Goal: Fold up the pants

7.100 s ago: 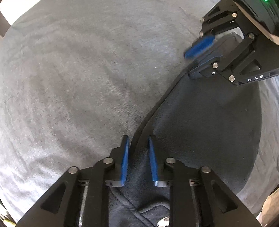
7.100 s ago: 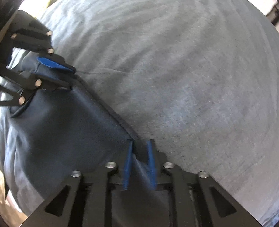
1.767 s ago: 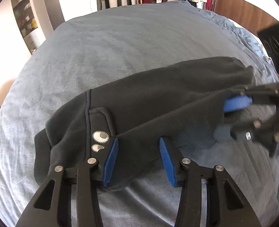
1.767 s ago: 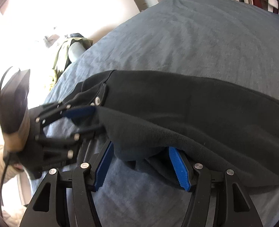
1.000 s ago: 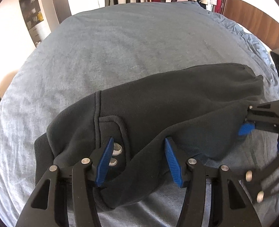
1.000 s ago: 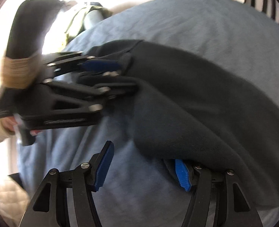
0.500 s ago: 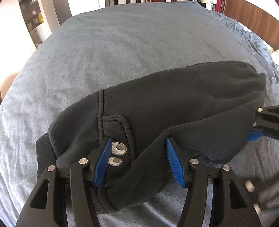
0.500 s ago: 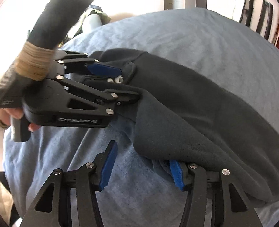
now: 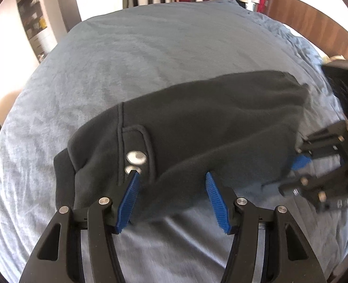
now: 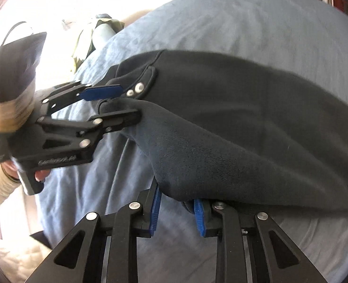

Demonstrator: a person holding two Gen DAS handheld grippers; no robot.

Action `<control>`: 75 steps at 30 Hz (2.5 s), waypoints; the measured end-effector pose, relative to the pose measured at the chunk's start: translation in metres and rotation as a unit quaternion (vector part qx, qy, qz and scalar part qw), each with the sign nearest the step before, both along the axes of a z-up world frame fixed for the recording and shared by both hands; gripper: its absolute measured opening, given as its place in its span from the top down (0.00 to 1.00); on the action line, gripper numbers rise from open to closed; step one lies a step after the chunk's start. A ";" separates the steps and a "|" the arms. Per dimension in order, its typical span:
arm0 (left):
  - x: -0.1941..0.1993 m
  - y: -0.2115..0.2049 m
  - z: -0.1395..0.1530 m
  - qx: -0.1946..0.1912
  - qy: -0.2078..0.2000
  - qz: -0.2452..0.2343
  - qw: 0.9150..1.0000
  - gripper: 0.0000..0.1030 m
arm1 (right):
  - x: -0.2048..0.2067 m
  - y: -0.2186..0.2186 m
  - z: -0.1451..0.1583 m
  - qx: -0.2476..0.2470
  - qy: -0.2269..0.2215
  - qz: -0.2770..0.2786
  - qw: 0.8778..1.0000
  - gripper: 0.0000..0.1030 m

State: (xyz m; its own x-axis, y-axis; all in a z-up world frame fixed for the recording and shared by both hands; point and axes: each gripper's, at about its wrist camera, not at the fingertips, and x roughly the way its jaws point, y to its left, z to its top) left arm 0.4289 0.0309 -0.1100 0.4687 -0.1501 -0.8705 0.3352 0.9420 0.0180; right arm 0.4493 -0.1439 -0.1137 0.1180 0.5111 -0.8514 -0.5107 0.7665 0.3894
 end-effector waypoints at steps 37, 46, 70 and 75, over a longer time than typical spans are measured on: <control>0.104 0.009 0.019 0.047 -0.003 -0.152 0.987 0.35 | -0.006 0.001 -0.033 -0.015 0.067 -0.188 0.980 0.68; 0.148 -0.014 -0.021 0.068 0.088 -0.220 0.969 0.50 | 0.000 -0.006 -0.038 -0.015 0.101 -0.247 0.964 0.68; 0.155 -0.019 -0.017 0.109 0.043 -0.190 0.975 0.52 | -0.032 0.003 -0.045 -0.032 0.090 -0.234 0.968 0.68; 0.146 0.000 0.022 0.087 -0.006 -0.157 0.984 0.37 | -0.026 0.015 -0.018 -0.049 0.081 -0.248 0.964 0.61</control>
